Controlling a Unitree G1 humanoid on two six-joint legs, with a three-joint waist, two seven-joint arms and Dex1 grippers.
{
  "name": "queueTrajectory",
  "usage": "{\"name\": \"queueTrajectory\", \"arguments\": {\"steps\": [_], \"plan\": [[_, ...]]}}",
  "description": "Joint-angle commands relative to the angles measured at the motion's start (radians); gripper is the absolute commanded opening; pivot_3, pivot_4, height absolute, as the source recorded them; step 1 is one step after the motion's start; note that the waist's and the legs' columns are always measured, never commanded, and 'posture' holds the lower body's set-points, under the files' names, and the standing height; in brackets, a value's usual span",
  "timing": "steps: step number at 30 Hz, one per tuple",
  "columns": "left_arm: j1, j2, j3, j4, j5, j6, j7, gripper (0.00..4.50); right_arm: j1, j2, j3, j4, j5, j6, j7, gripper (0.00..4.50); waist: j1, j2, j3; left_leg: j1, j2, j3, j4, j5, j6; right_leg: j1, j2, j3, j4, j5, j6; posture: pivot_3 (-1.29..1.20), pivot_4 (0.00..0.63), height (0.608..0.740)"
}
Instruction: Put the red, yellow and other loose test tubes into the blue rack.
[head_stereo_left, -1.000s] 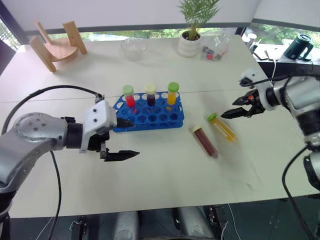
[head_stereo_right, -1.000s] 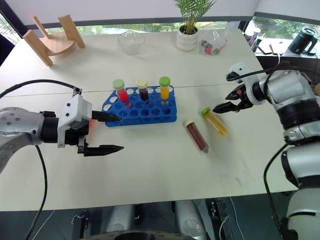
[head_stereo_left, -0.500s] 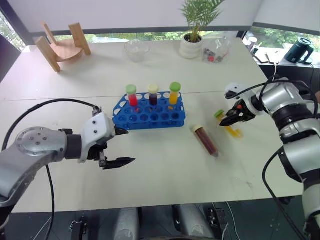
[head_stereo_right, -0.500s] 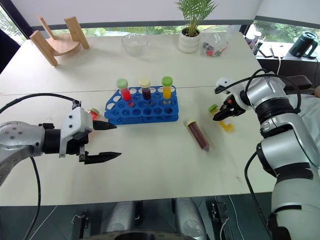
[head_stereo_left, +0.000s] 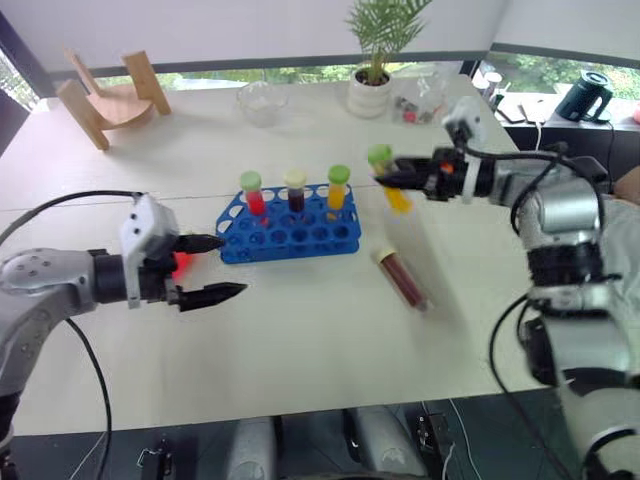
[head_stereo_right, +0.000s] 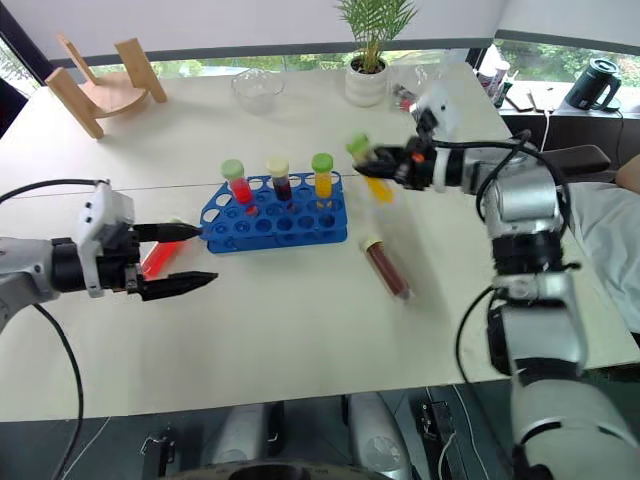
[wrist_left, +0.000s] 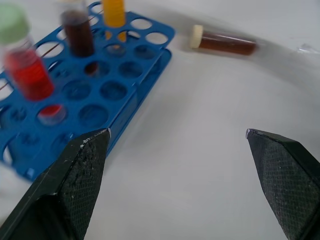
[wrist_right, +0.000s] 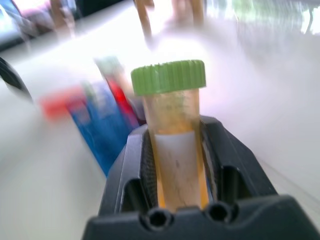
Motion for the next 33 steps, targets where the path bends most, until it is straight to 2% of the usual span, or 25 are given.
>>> {"name": "queueTrajectory", "arguments": {"steps": [1,5,9,13,19,33], "plan": [[-0.001,0.017,0.019,0.041,0.013,-0.025,-0.038,4.50,0.165,0.116,-0.023,-0.262,0.034,0.009,-0.213,0.83,0.013,0.000,0.000,0.000,-0.001,0.000,0.000,0.000,0.000,0.000,-0.001,0.000,0.000,0.000,0.000,0.00,0.150,0.740],[-0.019,0.023,-0.021,0.076,0.051,-0.032,-0.054,4.50,0.287,0.248,0.056,-0.326,-0.045,-0.132,-0.379,0.83,0.011,0.001,0.000,-0.001,-0.002,0.003,0.001,0.004,-0.007,0.000,-0.003,0.002,0.000,0.001,0.002,0.00,0.150,0.740],[-0.064,0.025,-0.053,0.094,0.065,-0.022,-0.062,4.50,0.325,0.311,0.090,-0.241,-0.111,-0.289,-0.480,0.83,0.011,0.000,0.000,0.001,-0.002,0.003,0.001,0.008,-0.013,0.000,-0.002,0.003,0.001,0.003,0.003,0.00,0.150,0.740],[-0.098,0.025,-0.077,0.112,0.078,-0.014,-0.069,4.50,0.321,0.318,0.109,-0.135,-0.146,-0.420,-0.508,0.83,0.011,-0.001,0.000,0.004,-0.002,0.003,0.000,0.008,-0.014,0.003,-0.001,0.003,0.001,0.003,0.002,0.00,0.150,0.740],[-0.103,0.016,-0.090,0.111,0.091,-0.009,-0.061,4.50,0.333,0.337,0.148,-0.061,-0.152,-0.502,-0.518,0.83,0.007,-0.001,0.000,0.004,-0.001,0.003,-0.002,0.008,-0.013,0.000,0.000,0.003,0.006,0.002,0.002,0.00,0.150,0.740],[-0.096,-0.001,-0.091,0.110,0.098,-0.002,-0.039,4.50,0.326,0.359,0.198,0.050,-0.179,-0.599,-0.548,0.83,0.008,-0.001,0.000,0.005,-0.001,0.003,0.000,0.008,-0.013,0.001,-0.001,0.003,0.007,0.002,0.001,0.00,0.150,0.740]]}}
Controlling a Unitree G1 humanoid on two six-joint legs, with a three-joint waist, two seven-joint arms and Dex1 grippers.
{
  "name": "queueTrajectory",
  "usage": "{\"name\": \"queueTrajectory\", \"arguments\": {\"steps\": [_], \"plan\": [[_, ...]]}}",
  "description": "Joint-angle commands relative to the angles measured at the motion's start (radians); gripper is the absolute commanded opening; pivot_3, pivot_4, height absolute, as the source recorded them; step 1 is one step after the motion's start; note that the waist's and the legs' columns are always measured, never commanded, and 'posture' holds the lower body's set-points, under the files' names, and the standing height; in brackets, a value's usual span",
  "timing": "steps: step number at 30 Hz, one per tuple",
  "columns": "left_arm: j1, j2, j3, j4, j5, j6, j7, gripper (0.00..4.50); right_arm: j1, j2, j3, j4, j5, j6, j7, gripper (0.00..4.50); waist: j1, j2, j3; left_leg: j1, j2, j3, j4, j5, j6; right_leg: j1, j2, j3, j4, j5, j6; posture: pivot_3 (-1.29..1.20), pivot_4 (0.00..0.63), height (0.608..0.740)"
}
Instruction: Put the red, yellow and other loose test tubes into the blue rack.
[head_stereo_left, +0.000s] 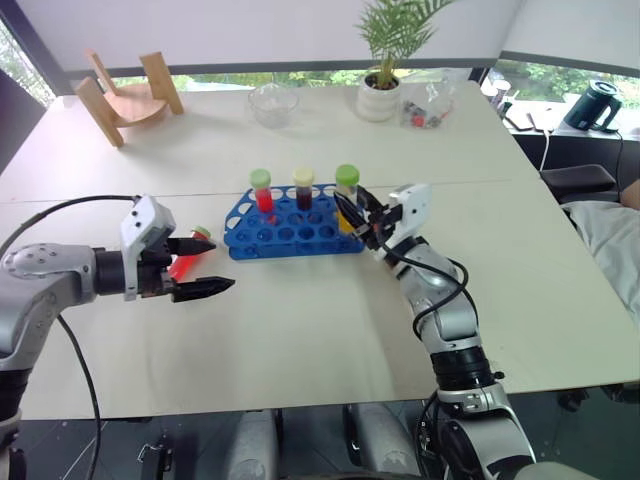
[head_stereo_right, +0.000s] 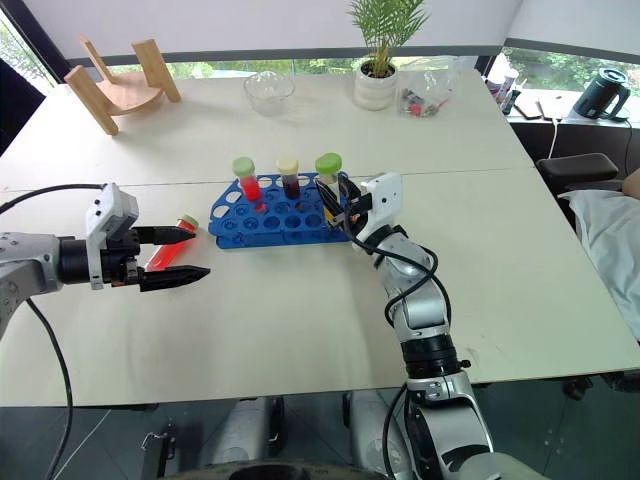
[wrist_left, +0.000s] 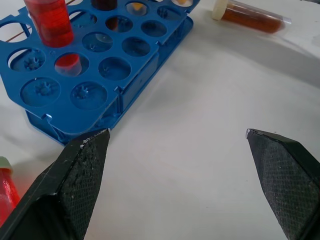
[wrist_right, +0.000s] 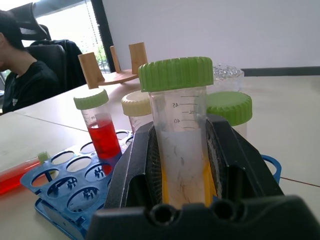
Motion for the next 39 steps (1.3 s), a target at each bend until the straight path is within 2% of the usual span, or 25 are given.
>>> {"name": "queueTrajectory", "arguments": {"steps": [1,4,6,7,11,13,16,19,22,24,26,29,32,39], "plan": [[-0.007,-0.004,0.010,-0.012,0.003,-0.008,0.002,4.50,-0.001,0.005,0.014,0.009,-0.016,-0.043,-0.009,0.83,-0.001,0.000,0.000,0.000,0.000,0.000,0.000,0.000,0.000,0.000,0.000,0.000,0.000,0.000,0.000,0.00,0.150,0.740],[-0.011,-0.007,0.008,-0.005,0.009,-0.012,0.001,4.50,0.003,0.002,0.017,0.021,-0.027,-0.072,-0.017,0.83,-0.002,0.000,0.000,0.000,0.000,0.000,0.000,0.000,0.000,0.000,0.000,0.000,0.000,0.000,0.000,0.00,0.150,0.740],[-0.013,-0.008,0.006,-0.002,0.012,-0.015,-0.002,4.50,0.014,0.003,0.020,0.011,-0.032,-0.083,-0.025,1.89,-0.002,0.000,0.000,0.000,0.000,0.000,0.000,0.000,0.000,0.000,0.000,0.000,0.000,0.000,0.000,0.00,0.150,0.740],[-0.015,-0.010,0.005,-0.001,0.014,-0.015,-0.002,4.50,0.020,0.001,0.022,0.003,-0.030,-0.082,-0.023,2.23,-0.002,0.000,0.000,0.000,0.000,0.000,0.000,0.000,0.000,0.000,0.000,0.000,0.000,0.000,0.000,0.00,0.150,0.740],[-0.023,-0.014,0.000,0.003,0.015,-0.016,-0.006,4.50,0.045,-0.016,0.025,-0.055,-0.025,-0.056,-0.019,4.45,0.001,0.000,0.000,0.000,0.000,0.000,0.000,0.000,0.000,0.000,0.000,0.000,0.000,0.000,0.000,0.00,0.150,0.740],[-0.035,-0.024,-0.003,-0.003,0.003,-0.017,-0.016,4.50,0.061,-0.085,-0.002,-0.187,0.000,0.032,0.007,4.45,0.004,0.000,0.000,0.000,0.000,0.000,0.000,0.000,0.000,0.000,0.000,0.000,0.000,0.000,0.000,0.00,0.150,0.740],[-0.049,-0.027,-0.014,-0.051,-0.013,-0.014,-0.038,4.50,0.046,-0.256,-0.088,-0.367,0.092,0.241,0.082,4.45,0.009,0.000,0.000,0.000,-0.001,0.000,0.001,0.000,0.000,0.001,-0.001,0.000,0.000,0.000,0.000,0.00,0.150,0.740],[-0.070,-0.021,-0.039,-0.116,-0.017,-0.016,-0.056,4.50,-0.006,-0.498,-0.120,-0.420,0.204,0.548,0.220,4.45,0.007,0.000,0.000,0.000,-0.001,0.000,0.001,0.000,0.000,0.002,-0.001,0.000,0.000,0.000,0.000,0.00,0.150,0.740],[-0.090,0.002,-0.077,-0.179,0.006,-0.035,-0.079,4.50,-0.099,-0.740,-0.066,-0.412,0.288,0.818,0.385,4.45,0.004,0.001,0.001,0.001,0.000,-0.001,0.001,0.000,0.000,0.002,0.000,0.000,0.000,0.000,0.000,0.00,0.150,0.740],[-0.099,0.025,-0.113,-0.203,0.053,-0.065,-0.090,4.50,-0.213,-0.832,0.010,-0.368,0.344,1.015,0.462,4.45,-0.005,0.001,0.001,0.002,0.000,0.000,-0.001,0.000,0.001,0.002,0.001,0.001,0.000,-0.001,-0.001,0.00,0.150,0.740],[-0.104,0.042,-0.141,-0.213,0.100,-0.100,-0.090,4.50,-0.350,-0.830,0.089,-0.274,0.349,1.186,0.460,4.45,-0.020,0.001,0.001,0.003,0.000,0.001,-0.001,0.000,0.001,0.002,0.001,0.002,0.000,-0.001,-0.002,0.00,0.150,0.740],[-0.117,0.029,-0.163,-0.242,0.121,-0.110,-0.062,4.50,-0.491,-0.819,0.238,-0.146,0.337,1.315,0.500,4.45,-0.022,0.000,0.001,0.003,0.000,0.001,-0.001,-0.001,0.002,0.001,0.001,0.002,0.000,-0.001,-0.002,0.00,0.150,0.740],[-0.104,0.014,-0.177,-0.279,0.125,-0.102,-0.038,4.50,-0.574,-0.791,0.360,-0.040,0.310,1.331,0.539,4.45,-0.019,0.000,0.001,0.001,0.000,0.001,0.000,-0.002,0.003,0.000,0.001,0.001,0.000,-0.002,-0.001,0.00,0.150,0.740],[-0.039,-0.030,-0.161,-0.339,0.112,-0.075,0.052,4.50,-0.674,-0.701,0.544,0.207,0.222,1.276,0.608,4.45,-0.019,0.000,0.001,-0.002,-0.001,0.001,0.001,-0.003,0.006,-0.002,0.000,0.002,-0.001,-0.002,0.000,0.00,0.150,0.740]]}}
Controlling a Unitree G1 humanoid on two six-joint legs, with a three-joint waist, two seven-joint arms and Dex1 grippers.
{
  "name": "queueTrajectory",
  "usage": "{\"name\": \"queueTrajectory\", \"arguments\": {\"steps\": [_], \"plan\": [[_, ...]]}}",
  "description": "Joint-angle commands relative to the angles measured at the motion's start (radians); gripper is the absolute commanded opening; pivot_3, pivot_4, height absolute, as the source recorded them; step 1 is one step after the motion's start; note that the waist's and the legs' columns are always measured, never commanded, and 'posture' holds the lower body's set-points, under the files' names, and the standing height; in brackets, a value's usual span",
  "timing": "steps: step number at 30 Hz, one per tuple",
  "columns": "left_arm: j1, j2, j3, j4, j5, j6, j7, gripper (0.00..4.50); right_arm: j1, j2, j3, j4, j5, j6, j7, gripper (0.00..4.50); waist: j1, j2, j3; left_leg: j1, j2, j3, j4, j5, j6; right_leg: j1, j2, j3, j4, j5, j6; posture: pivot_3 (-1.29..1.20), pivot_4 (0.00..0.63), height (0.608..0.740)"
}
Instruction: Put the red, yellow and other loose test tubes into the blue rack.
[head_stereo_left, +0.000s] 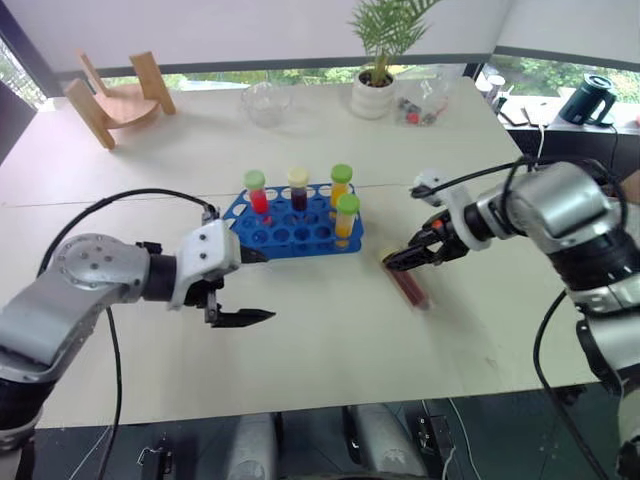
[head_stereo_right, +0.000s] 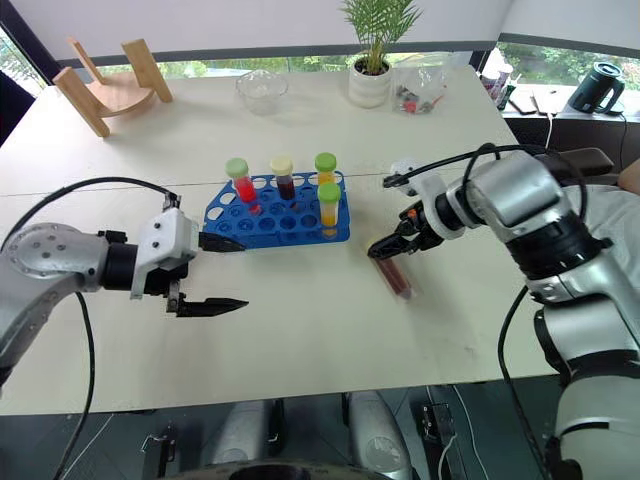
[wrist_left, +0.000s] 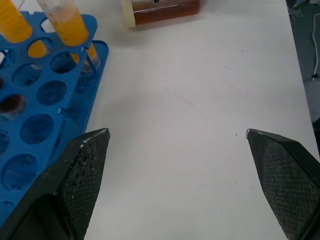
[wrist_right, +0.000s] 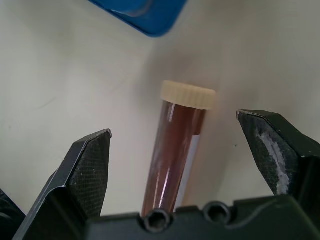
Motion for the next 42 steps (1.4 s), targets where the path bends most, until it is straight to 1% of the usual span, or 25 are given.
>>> {"name": "queueTrajectory", "arguments": {"steps": [1,3,5,6,8,10,12,13,14,15,16,18,20,21,22,24,26,27,28,30,32,34,38,40,42], "plan": [[0.028,-0.028,0.026,-0.057,-0.009,0.012,0.056,4.50,-0.041,0.034,0.069,0.078,-0.052,-0.047,0.040,4.45,-0.001,0.000,0.000,0.000,0.000,0.000,0.000,0.000,0.000,0.000,0.000,0.000,0.000,0.000,0.000,0.00,0.150,0.740],[0.046,-0.044,0.022,-0.073,-0.011,0.021,0.079,4.50,-0.039,0.044,0.124,0.081,-0.088,-0.086,0.062,4.45,-0.002,0.000,0.000,0.000,0.000,0.000,0.000,0.000,0.000,0.000,0.000,0.000,0.000,0.000,0.000,0.00,0.150,0.740],[0.056,-0.055,0.017,-0.087,-0.010,0.028,0.096,4.50,-0.018,0.027,0.183,0.058,-0.128,-0.130,0.094,4.45,-0.002,-0.001,-0.001,0.000,0.000,0.000,0.000,0.000,0.000,0.000,0.000,0.000,0.000,0.000,0.000,0.00,0.150,0.740],[0.057,-0.059,0.012,-0.093,-0.009,0.032,0.104,4.50,-0.006,0.009,0.211,0.043,-0.145,-0.152,0.120,4.21,-0.002,-0.001,-0.001,0.001,0.000,0.000,0.000,0.000,0.000,0.000,0.000,0.000,0.000,0.000,0.000,0.00,0.150,0.740],[0.064,-0.065,0.008,-0.099,-0.005,0.035,0.116,4.50,0.024,-0.032,0.252,0.016,-0.186,-0.205,0.159,3.56,0.000,-0.001,-0.001,0.001,0.000,0.000,0.001,0.000,0.000,0.001,0.000,0.000,0.000,0.000,0.000,0.00,0.150,0.740],[0.078,-0.069,0.008,-0.105,-0.005,0.035,0.125,4.50,0.046,-0.059,0.272,-0.002,-0.215,-0.240,0.192,2.62,0.009,-0.002,-0.001,0.001,0.000,-0.001,0.001,0.000,0.000,0.002,0.000,-0.001,0.000,0.000,0.000,0.00,0.150,0.740],[0.085,-0.073,0.010,-0.110,-0.007,0.037,0.134,4.50,0.060,-0.076,0.274,-0.013,-0.238,-0.258,0.219,1.49,0.016,-0.002,-0.001,0.001,0.000,-0.001,0.001,0.000,0.000,0.002,0.000,-0.001,0.000,0.000,0.000,0.00,0.150,0.740],[0.087,-0.074,0.010,-0.111,-0.007,0.039,0.138,4.50,0.067,-0.085,0.273,-0.019,-0.252,-0.271,0.231,1.11,0.019,-0.002,-0.001,0.002,0.000,-0.001,0.001,0.000,0.000,0.002,0.000,-0.001,0.000,0.000,0.000,0.00,0.150,0.740],[0.088,-0.074,0.012,-0.111,-0.008,0.038,0.139,4.50,0.072,-0.090,0.269,-0.024,-0.262,-0.278,0.240,0.87,0.022,-0.002,-0.001,0.002,0.000,-0.001,0.001,0.000,0.000,0.003,0.000,-0.001,0.000,0.000,0.000,0.00,0.150,0.740],[0.090,-0.074,0.014,-0.110,-0.008,0.037,0.138,4.50,0.075,-0.091,0.263,-0.028,-0.266,-0.274,0.252,0.86,0.023,-0.003,-0.002,0.002,0.000,-0.001,0.001,0.000,0.000,0.003,0.000,-0.001,0.000,0.000,0.000,0.00,0.150,0.740],[0.089,-0.072,0.016,-0.105,-0.007,0.037,0.138,4.50,0.080,-0.093,0.238,-0.027,-0.287,-0.339,0.248,0.86,0.024,-0.003,-0.002,0.003,0.000,-0.001,0.001,0.000,0.000,0.004,0.000,-0.001,0.000,0.000,0.000,0.00,0.150,0.740],[0.094,-0.060,0.027,-0.090,-0.003,0.031,0.130,4.50,0.066,-0.074,0.182,-0.019,-0.289,-0.364,0.249,0.86,0.023,-0.004,-0.002,0.003,0.000,-0.001,0.002,0.000,0.000,0.004,0.000,-0.001,0.000,0.000,0.000,0.00,0.150,0.740],[0.110,-0.034,0.055,-0.055,0.002,0.020,0.105,4.50,0.060,-0.057,0.067,-0.093,-0.233,-0.464,0.280,0.86,0.021,-0.004,-0.002,0.003,0.000,0.000,0.002,0.000,0.000,0.004,0.000,-0.001,0.000,0.000,0.000,0.00,0.150,0.740],[0.120,-0.020,0.074,-0.032,0.004,0.013,0.092,4.50,0.063,-0.027,-0.021,-0.146,-0.169,-0.451,0.277,0.86,0.016,-0.002,-0.001,0.003,0.000,0.000,0.002,0.000,0.000,0.004,0.000,-0.001,0.000,0.000,0.000,0.00,0.150,0.740],[0.127,-0.010,0.094,-0.007,0.001,0.006,0.080,4.50,0.076,0.009,-0.112,-0.201,-0.104,-0.453,0.266,0.86,0.010,-0.001,0.000,0.003,0.000,0.000,0.002,0.000,0.000,0.003,0.000,0.000,0.000,0.000,0.000,0.00,0.150,0.740],[0.117,-0.010,0.163,0.075,-0.037,0.005,0.057,4.50,0.160,0.150,-0.330,-0.366,0.040,-0.448,0.146,0.86,-0.001,-0.001,0.000,0.003,0.001,0.000,0.000,0.000,0.000,0.001,0.001,0.000,0.002,0.000,0.000,0.00,0.150,0.740],[0.105,-0.010,0.212,0.143,-0.064,0.002,0.034,4.50,0.233,0.270,-0.457,-0.495,0.116,-0.430,0.029,0.86,-0.002,-0.001,0.000,0.003,0.003,-0.004,-0.001,0.000,0.000,0.001,0.004,-0.002,0.003,-0.001,-0.002,0.00,0.150,0.740],[0.100,-0.007,0.231,0.175,-0.071,-0.003,0.019,4.50,0.260,0.335,-0.494,-0.538,0.131,-0.418,-0.045,0.86,0.000,-0.002,-0.001,0.002,0.003,-0.006,-0.001,0.000,0.000,0.001,0.004,-0.003,0.003,-0.001,-0.003,0.00,0.150,0.740],[0.094,-0.001,0.246,0.209,-0.077,-0.006,0.001,4.50,0.324,0.416,-0.498,-0.586,0.097,-0.487,-0.141,0.86,0.004,-0.002,-0.001,0.002,0.003,-0.007,-0.001,0.000,0.000,0.001,0.004,-0.005,0.003,-0.002,-0.003,0.00,0.150,0.740],[0.082,0.004,0.266,0.254,-0.100,0.009,-0.027,4.50,0.410,0.514,-0.477,-0.642,0.031,-0.608,-0.259,0.86,0.012,-0.003,-0.002,0.001,0.002,-0.007,-0.001,0.000,0.000,0.002,0.002,-0.007,0.002,-0.002,-0.004,0.00,0.150,0.740],[0.085,0.018,0.257,0.287,-0.093,0.014,-0.047,4.50,0.492,0.635,-0.419,-0.606,-0.085,-0.801,-0.399,0.86,0.018,-0.003,-0.002,0.000,0.000,-0.005,-0.001,0.000,-0.001,0.002,-0.001,-0.006,0.002,-0.002,-0.003,0.00,0.150,0.740],[0.077,0.024,0.247,0.321,-0.073,0.007,-0.046,4.50,0.536,0.737,-0.389,-0.552,-0.158,-0.932,-0.503,0.86,0.018,-0.002,-0.001,0.001,0.000,-0.004,0.000,0.001,-0.002,0.002,-0.001,-0.005,0.002,-0.001,-0.003,0.00,0.150,0.740],[0.073,0.048,0.236,0.337,-0.064,0.012,-0.075,4.50,0.570,0.823,-0.325,-0.417,-0.304,-1.145,-0.634,0.86,0.019,-0.004,-0.002,0.001,0.001,-0.004,0.000,0.003,-0.006,0.001,0.000,-0.005,0.002,-0.001,-0.003,0.00,0.150,0.740],[0.075,0.059,0.238,0.332,-0.067,0.020,-0.083,4.50,0.591,0.850,-0.306,-0.382,-0.333,-1.195,-0.672,0.86,0.020,-0.004,-0.002,0.001,0.001,-0.004,0.000,0.003,-0.006,0.002,0.000,-0.005,0.002,-0.001,-0.003,0.00,0.150,0.740],[0.071,0.062,0.238,0.328,-0.071,0.026,-0.083,4.50,0.613,0.851,-0.274,-0.360,-0.362,-1.238,-0.676,0.86,0.020,-0.004,-0.002,0.001,0.001,-0.004,-0.001,0.003,-0.006,0.002,0.000,-0.005,0.002,-0.001,-0.003,0.00,0.150,0.740]]}}
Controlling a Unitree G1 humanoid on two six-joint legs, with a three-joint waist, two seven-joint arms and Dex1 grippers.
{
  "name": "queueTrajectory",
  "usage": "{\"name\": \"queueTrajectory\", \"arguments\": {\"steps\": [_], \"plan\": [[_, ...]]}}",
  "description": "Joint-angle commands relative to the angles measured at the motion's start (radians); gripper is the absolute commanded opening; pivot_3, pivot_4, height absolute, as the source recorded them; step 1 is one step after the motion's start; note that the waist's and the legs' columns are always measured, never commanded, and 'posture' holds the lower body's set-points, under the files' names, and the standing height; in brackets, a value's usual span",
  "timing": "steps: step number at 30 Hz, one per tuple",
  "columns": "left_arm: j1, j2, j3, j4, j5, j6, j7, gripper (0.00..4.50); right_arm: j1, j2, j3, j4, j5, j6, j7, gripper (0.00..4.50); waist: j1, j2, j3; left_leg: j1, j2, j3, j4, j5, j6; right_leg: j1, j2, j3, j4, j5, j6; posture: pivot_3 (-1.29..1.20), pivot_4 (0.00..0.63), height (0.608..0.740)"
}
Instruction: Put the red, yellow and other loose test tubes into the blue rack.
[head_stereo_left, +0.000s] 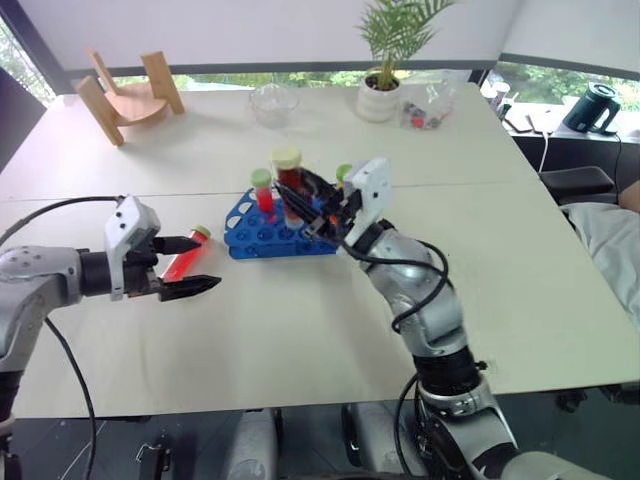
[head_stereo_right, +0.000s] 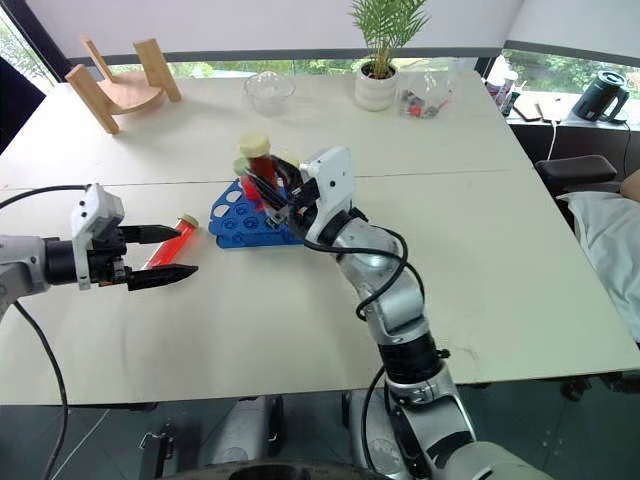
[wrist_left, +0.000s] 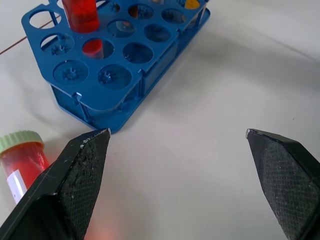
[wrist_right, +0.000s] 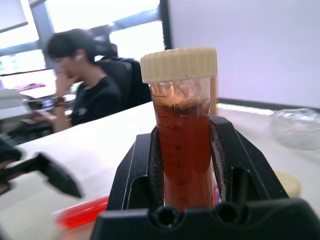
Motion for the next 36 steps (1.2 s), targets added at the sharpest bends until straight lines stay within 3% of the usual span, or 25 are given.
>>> {"name": "queueTrajectory", "arguments": {"steps": [1,18,36], "plan": [[-0.017,0.019,0.008,-0.019,-0.004,0.008,-0.009,4.50,0.018,0.011,0.046,0.013,-0.053,-0.098,-0.022,0.86,0.000,0.000,0.000,0.000,0.000,0.000,0.000,0.000,0.000,0.000,0.000,0.000,0.000,0.000,0.000,0.00,0.150,0.740],[0.000,0.000,-0.017,-0.063,-0.001,0.024,0.021,4.50,-0.022,-0.008,0.029,0.269,-0.162,-0.273,-0.081,0.86,-0.002,0.000,0.000,0.000,0.000,-0.001,0.000,0.000,0.000,0.000,0.001,0.000,0.001,0.000,0.000,0.00,0.150,0.740],[-0.002,-0.010,-0.035,-0.057,0.006,0.013,0.026,4.50,0.037,-0.037,0.046,0.239,-0.187,-0.279,-0.058,0.86,-0.001,0.000,0.000,0.001,0.000,-0.001,0.000,0.000,0.000,0.001,0.001,0.000,0.001,0.000,0.000,0.00,0.150,0.740]]}}
